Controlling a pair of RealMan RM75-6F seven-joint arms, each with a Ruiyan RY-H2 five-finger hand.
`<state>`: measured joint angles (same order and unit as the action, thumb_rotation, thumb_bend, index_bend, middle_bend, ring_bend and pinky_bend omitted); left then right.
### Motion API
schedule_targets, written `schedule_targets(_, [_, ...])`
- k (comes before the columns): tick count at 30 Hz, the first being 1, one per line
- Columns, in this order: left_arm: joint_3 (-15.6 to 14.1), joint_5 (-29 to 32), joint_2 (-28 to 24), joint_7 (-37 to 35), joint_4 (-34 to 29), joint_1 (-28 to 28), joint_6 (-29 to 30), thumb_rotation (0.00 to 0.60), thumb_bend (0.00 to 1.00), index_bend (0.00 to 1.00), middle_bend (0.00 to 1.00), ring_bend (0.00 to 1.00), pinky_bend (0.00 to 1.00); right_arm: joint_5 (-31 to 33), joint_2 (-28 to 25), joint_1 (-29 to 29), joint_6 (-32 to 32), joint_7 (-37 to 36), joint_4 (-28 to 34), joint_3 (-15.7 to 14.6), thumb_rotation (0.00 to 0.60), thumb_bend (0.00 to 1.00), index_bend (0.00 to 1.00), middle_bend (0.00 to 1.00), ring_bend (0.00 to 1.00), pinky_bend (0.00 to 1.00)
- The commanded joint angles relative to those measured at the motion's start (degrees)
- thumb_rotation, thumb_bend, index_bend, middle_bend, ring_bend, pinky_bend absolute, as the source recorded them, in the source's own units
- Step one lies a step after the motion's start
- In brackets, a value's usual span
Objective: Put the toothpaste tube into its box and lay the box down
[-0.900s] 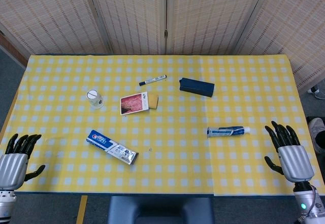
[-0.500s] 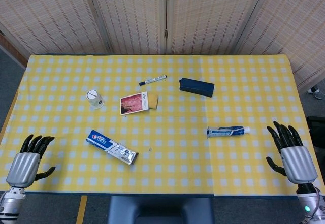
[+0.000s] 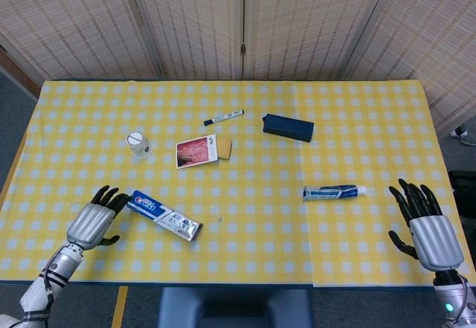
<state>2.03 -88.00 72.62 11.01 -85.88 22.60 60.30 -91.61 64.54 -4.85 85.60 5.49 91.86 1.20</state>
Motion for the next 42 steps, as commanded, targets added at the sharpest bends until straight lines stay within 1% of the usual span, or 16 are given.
schedule_targets(1, [0.3,0.29,1.44,1.13,0.8,3.07,-3.59,0.6,0.22,0.17,0.2,0.09,0.04,0.27,0.0,-0.32,-0.44,-0.12,0.1,0.23,0.6,0.31,0.0,0.0,0.0,0.0])
schedule_targets(6, [0.17,0.82,3.61,2.25,1.78,6.2,-7.51,0.6,0.22,0.16,0.2,0.09,0.04,1.12,0.11,-1.05,-1.8,-0.22,0.09,0.61,0.6,0.31,0.0,0.0,0.0,0.0])
schedule_targets(10, [-0.27,0.59,5.55,1.65,2.15,8.47,-9.95,0.6,0.22,0.16,0.2,0.09,0.04,1.96,0.02,-1.32,-2.44,-0.31,0.16,0.89,0.6,0.31,0.0,0.0,0.0,0.0])
schedule_targets(15, [-0.49,0.53,7.15,1.09,2.9,10.49,-11.56,0.6,0.22,0.16,0.2,0.09,0.04,2.18,-0.21,-1.28,-2.49,-0.49,0.33,0.86,0.6,0.31,0.0,0.0,0.0,0.0])
schedule_targets(18, [-0.76,0.56,7.84,0.75,2.76,11.49,-12.26,0.6,0.22,0.19,0.2,0.09,0.04,2.05,-0.38,-1.15,-2.3,-0.66,0.4,0.7,0.6,0.31,0.0,0.0,0.0,0.0])
schedule_targets(21, [-1.05,0.43,8.21,0.44,2.64,12.12,-12.38,0.6,0.22,0.21,0.2,0.12,0.05,1.8,-0.65,-0.94,-1.95,-1.09,0.55,0.53,0.6,0.31,0.0,0.0,0.0,0.0])
schedule_targets(27, [-1.51,1.12,8.85,1.68,3.84,12.66,-12.25,0.6,0.22,0.34,0.28,0.18,0.12,1.33,-1.02,-0.3,-0.75,-1.81,0.57,0.33,0.6,0.31,0.0,0.0,0.0,0.0])
schedule_targets(30, [-1.83,0.38,9.43,2.17,4.81,12.85,-11.23,0.6,0.22,0.42,0.34,0.23,0.17,1.42,-1.17,-0.2,-0.71,-2.09,0.62,0.3,0.6,0.31,0.0,0.0,0.0,0.0])
schedule_targets(32, [-2.07,0.03,9.59,1.78,5.44,13.05,-10.91,0.6,0.25,0.49,0.4,0.27,0.21,1.26,-1.24,-0.12,-0.51,-2.18,0.56,0.27,0.6,0.31,0.0,0.0,0.0,0.0])
schedule_targets(34, [-2.14,0.27,9.67,1.17,5.83,13.29,-11.04,0.6,0.31,0.53,0.43,0.3,0.24,1.17,-1.27,-0.06,-0.35,-2.3,0.52,0.27,0.6,0.31,0.0,0.0,0.0,0.0])
schedule_targets(36, [-2.1,0.11,9.98,0.93,6.3,13.37,-10.45,0.6,0.33,0.53,0.44,0.31,0.26,1.15,-1.28,-0.07,-0.37,-2.49,0.47,0.28,0.6,0.31,0.0,0.0,0.0,0.0])
schedule_targets(42, [-2.21,-1.1,10.28,-1.0,6.09,12.87,-6.91,0.6,0.33,0.54,0.48,0.36,0.32,0.82,-1.21,-0.29,-0.5,-2.76,0.27,0.29,0.6,0.31,0.0,0.0,0.0,0.0])
